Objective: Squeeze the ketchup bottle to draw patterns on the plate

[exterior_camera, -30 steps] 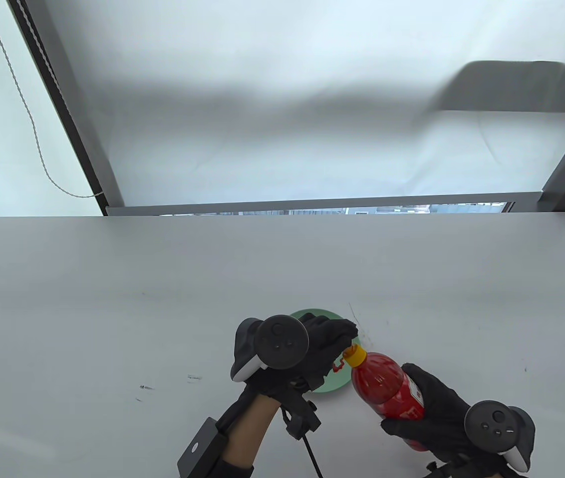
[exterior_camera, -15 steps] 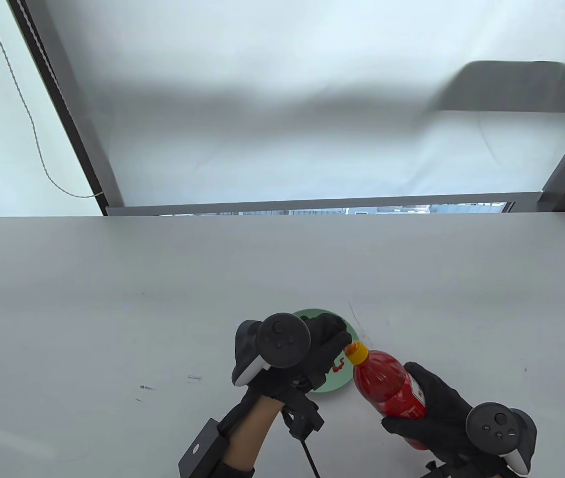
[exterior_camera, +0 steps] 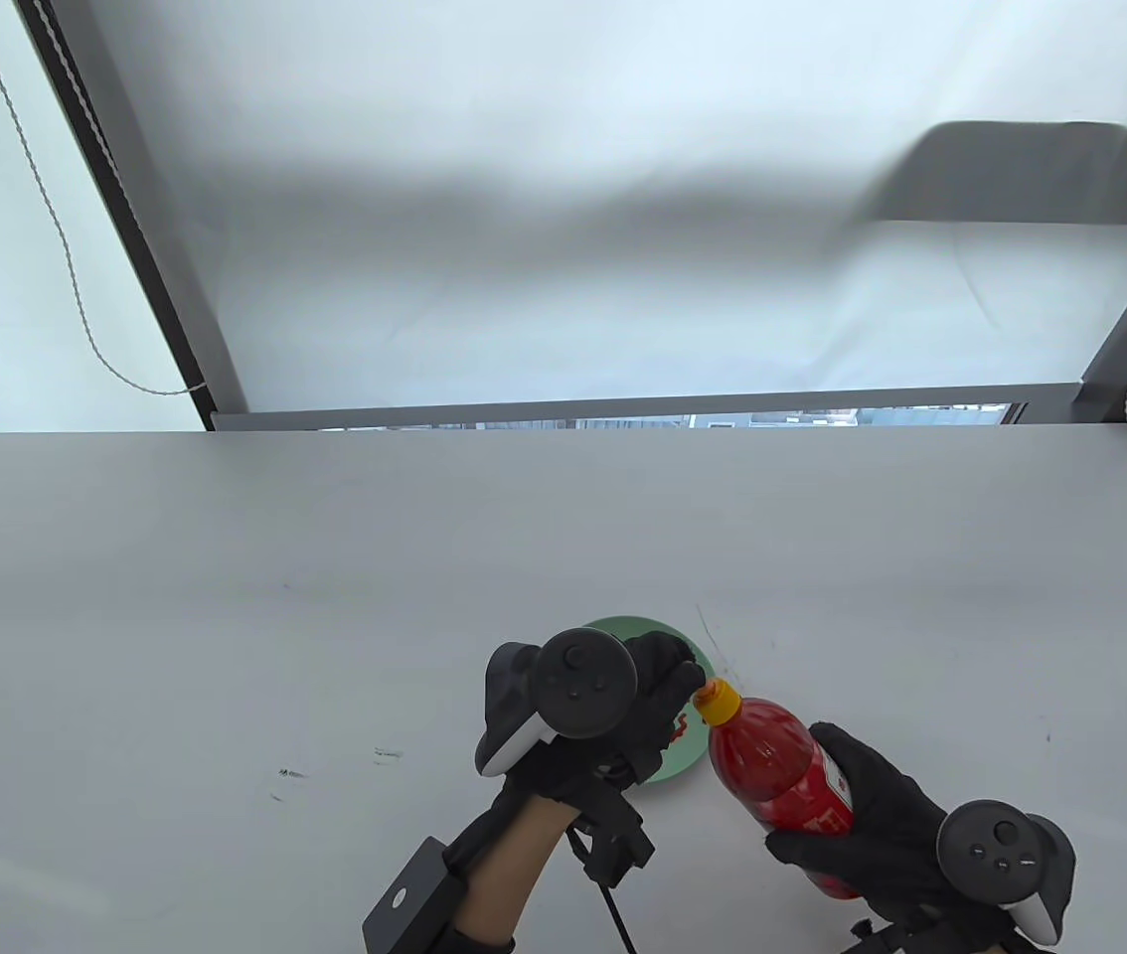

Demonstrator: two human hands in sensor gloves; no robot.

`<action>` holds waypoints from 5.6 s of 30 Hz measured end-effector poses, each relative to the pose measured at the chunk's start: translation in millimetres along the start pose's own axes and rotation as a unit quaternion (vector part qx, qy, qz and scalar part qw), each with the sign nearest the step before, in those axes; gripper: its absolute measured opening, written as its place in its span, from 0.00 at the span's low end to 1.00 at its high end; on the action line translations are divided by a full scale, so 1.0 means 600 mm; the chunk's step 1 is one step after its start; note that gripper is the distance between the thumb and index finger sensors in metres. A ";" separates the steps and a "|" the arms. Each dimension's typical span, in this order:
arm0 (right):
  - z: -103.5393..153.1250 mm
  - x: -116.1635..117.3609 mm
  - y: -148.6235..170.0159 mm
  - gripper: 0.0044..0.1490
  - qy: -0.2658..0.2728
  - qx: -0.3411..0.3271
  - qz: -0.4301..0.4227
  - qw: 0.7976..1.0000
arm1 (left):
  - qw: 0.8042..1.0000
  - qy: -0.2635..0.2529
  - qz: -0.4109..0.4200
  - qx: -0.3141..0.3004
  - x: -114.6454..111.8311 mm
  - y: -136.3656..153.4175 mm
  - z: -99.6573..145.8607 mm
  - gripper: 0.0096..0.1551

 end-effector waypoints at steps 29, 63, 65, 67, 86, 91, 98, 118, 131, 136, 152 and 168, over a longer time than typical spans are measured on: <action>-0.003 0.008 -0.008 0.67 -0.017 -0.021 0.037 0.999 | 0.995 -0.048 -0.025 0.081 -0.013 0.021 -0.001 0.28; -0.003 0.004 -0.015 0.67 -0.015 -0.027 0.063 0.998 | 0.995 -0.025 -0.077 0.064 -0.021 0.026 -0.005 0.27; -0.003 0.003 -0.019 0.67 -0.012 -0.043 0.088 0.995 | 0.998 0.001 -0.033 0.058 -0.024 0.035 -0.008 0.26; -0.003 0.001 -0.019 0.68 -0.015 -0.054 0.086 0.995 | 0.999 0.011 0.017 0.035 -0.025 0.037 -0.010 0.25; 0.003 0.017 -0.029 0.67 -0.087 -0.099 0.056 0.990 | 0.988 0.110 0.022 -0.110 -0.022 0.022 -0.002 0.25; 0.002 0.016 -0.033 0.67 -0.100 -0.097 0.033 0.990 | 0.986 0.067 0.032 -0.151 -0.019 0.013 0.001 0.25; 0.004 0.014 -0.037 0.70 -0.109 -0.103 0.061 0.987 | 0.985 0.084 0.015 -0.149 -0.021 0.003 0.006 0.26; -0.001 -0.090 0.039 0.71 0.057 0.042 -0.025 0.997 | 0.933 0.047 -0.302 0.191 0.001 0.216 0.173 0.44; -0.052 -0.143 0.155 0.72 0.188 0.183 0.001 0.965 | 0.904 0.146 -0.318 0.247 -0.021 0.281 0.168 0.55; -0.115 -0.137 0.173 0.72 0.204 0.207 0.013 0.957 | 0.914 0.127 -0.298 0.245 -0.007 0.282 0.170 0.55; -0.175 -0.091 0.207 0.71 0.206 0.262 0.025 0.942 | 0.919 0.121 -0.281 0.247 0.007 0.290 0.168 0.55; -0.095 -0.104 0.122 0.72 0.107 0.296 0.191 0.930 | 0.921 0.112 -0.275 0.253 0.015 0.289 0.176 0.55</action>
Point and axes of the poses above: the tracker on the back of each hand, its own y axis roughly to the little-finger side, its own z axis roughly from the fingertips to the wrist, x = y × z, the point moved 1 cm from there along -z, roughly from the wrist to the fingertips, and after that the axes turned 4 degrees about x, right-handed, at the moved point
